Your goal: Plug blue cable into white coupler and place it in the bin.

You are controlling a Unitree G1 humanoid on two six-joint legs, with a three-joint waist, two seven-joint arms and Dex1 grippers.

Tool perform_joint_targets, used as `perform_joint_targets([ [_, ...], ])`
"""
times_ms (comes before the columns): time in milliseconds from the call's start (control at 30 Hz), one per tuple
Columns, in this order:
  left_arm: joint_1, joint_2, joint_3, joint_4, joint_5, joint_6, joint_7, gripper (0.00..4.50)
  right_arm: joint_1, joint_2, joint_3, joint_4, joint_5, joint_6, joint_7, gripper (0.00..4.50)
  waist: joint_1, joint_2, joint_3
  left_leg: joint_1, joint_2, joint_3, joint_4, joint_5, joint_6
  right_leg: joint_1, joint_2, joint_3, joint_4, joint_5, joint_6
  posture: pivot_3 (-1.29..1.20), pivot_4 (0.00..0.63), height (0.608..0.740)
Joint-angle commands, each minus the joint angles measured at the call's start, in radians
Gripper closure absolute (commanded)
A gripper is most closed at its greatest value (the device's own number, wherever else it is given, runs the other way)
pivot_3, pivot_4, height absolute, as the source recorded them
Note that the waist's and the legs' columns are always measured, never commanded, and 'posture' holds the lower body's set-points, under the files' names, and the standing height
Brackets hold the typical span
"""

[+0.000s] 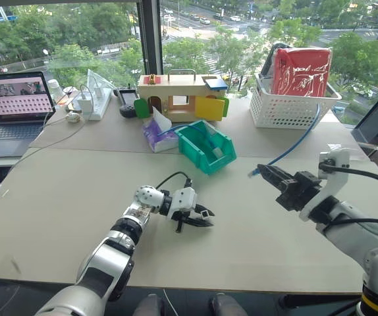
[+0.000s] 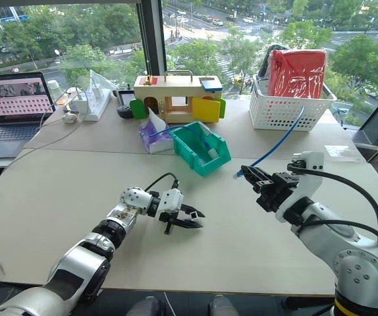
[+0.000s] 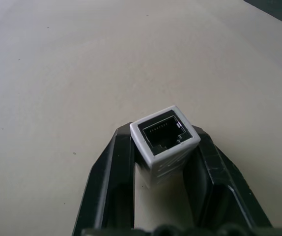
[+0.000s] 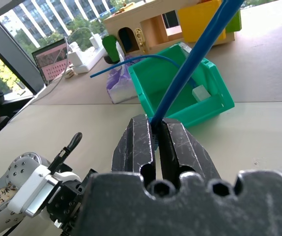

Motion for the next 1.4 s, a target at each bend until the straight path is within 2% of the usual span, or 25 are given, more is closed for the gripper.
perform_joint_targets([
  [33, -0.003, -0.012, 0.004, 0.019, 0.011, 0.008, -0.015, 1.71, 0.005, -0.021, -0.012, -0.036, 0.036, -0.041, -0.009, 4.5, 0.0, 0.0, 0.0, 0.0, 0.0, 0.0, 0.0, 0.0, 0.0, 0.0, 0.0, 0.0, 0.0, 0.0, 0.0, 0.0, 0.15, 0.74],
  [167, 0.001, -0.011, 0.013, 0.017, 0.016, 0.008, -0.009, 0.25, 0.003, -0.035, -0.006, -0.03, 0.046, -0.05, -0.013, 4.5, 0.0, 0.0, 0.0, 0.0, 0.0, 0.0, 0.0, 0.0, 0.0, 0.0, 0.0, 0.0, 0.0, 0.0, 0.0, 0.0, 0.15, 0.74],
  [200, 0.005, -0.009, 0.015, 0.014, 0.017, 0.007, -0.003, 0.06, 0.001, -0.038, -0.004, -0.027, 0.049, -0.052, -0.013, 4.5, 0.0, 0.0, 0.0, 0.0, 0.0, 0.0, 0.0, 0.0, 0.0, 0.0, 0.0, 0.0, 0.0, 0.0, 0.0, 0.0, 0.15, 0.74],
  [500, 0.115, 0.012, 0.06, -0.124, -0.009, 0.127, 0.081, 0.06, -0.029, -0.06, 0.032, 0.003, 0.065, -0.051, -0.006, 4.5, -0.003, 0.001, -0.001, 0.002, 0.0, 0.0, 0.0, 0.0, 0.0, 0.001, 0.0, 0.0, 0.001, 0.0, 0.0, 0.0, 0.15, 0.74],
  [633, 0.278, 0.089, 0.131, -0.404, -0.092, 0.309, 0.146, 0.06, -0.04, -0.066, 0.043, 0.004, 0.085, -0.051, -0.015, 4.5, -0.014, 0.003, -0.002, 0.002, 0.001, 0.0, 0.0, 0.0, 0.0, 0.001, 0.001, 0.001, 0.002, 0.0, 0.0, 0.0, 0.15, 0.74],
  [800, 0.452, 0.156, 0.117, -0.697, -0.147, 0.461, 0.166, 0.06, -0.04, -0.083, 0.051, 0.018, 0.102, -0.049, -0.011, 4.5, -0.027, 0.003, -0.002, 0.005, 0.003, -0.001, -0.001, 0.0, 0.0, 0.001, 0.002, 0.001, 0.005, 0.0, -0.002, 0.0, 0.15, 0.74],
  [1133, 0.586, 0.122, 0.09, -0.984, -0.15, 0.681, 0.378, 0.06, -0.098, -0.09, 0.095, 0.072, 0.092, -0.044, 0.018, 4.5, -0.01, 0.003, -0.002, 0.006, 0.002, 0.001, -0.001, 0.001, 0.001, 0.003, 0.001, 0.001, 0.003, 0.0, -0.001, 0.0, 0.15, 0.74],
  [1400, 0.587, 0.091, 0.072, -1.017, -0.136, 0.742, 0.502, 0.06, -0.103, -0.09, 0.102, 0.08, 0.086, -0.049, 0.022, 4.5, -0.005, 0.003, -0.002, 0.006, 0.002, 0.001, 0.0, 0.001, 0.001, 0.003, 0.001, 0.001, 0.002, 0.0, -0.001, 0.0, 0.15, 0.74],
])
